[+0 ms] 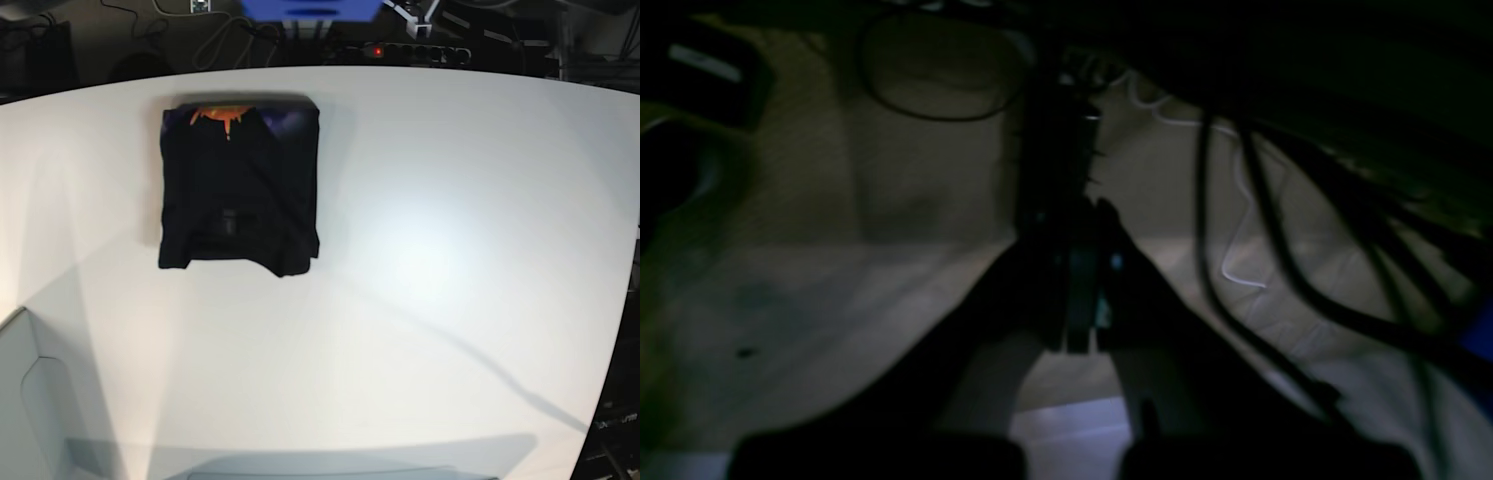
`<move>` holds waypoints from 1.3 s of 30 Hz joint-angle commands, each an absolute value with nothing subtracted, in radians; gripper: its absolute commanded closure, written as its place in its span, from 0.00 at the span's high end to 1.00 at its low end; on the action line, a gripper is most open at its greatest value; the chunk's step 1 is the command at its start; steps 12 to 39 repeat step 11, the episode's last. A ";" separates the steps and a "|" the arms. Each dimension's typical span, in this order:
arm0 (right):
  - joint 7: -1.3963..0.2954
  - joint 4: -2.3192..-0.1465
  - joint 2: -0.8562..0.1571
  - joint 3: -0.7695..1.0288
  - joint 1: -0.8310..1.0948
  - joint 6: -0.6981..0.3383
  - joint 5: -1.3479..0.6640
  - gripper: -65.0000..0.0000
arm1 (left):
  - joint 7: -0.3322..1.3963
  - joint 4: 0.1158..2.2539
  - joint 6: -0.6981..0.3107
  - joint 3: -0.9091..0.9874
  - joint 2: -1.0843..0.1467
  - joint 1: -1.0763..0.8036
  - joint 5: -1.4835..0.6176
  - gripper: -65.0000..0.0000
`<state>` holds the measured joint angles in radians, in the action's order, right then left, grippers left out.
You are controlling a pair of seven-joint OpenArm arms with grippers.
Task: Fold the T-shirt properly
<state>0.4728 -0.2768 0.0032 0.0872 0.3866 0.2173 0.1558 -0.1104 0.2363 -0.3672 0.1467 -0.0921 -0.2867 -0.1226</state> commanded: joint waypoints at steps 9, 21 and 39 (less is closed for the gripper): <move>0.486 -0.122 0.005 -0.021 0.246 0.473 0.145 0.00 | -0.119 0.239 -0.150 0.044 -0.108 -0.193 -0.134 0.00; 0.484 -0.088 0.002 -0.021 0.211 0.473 0.145 0.00 | -0.117 0.209 -0.150 0.045 -0.107 -0.179 -0.130 0.00; 0.484 -0.088 0.002 -0.021 0.211 0.473 0.145 0.00 | -0.117 0.209 -0.150 0.045 -0.107 -0.179 -0.130 0.00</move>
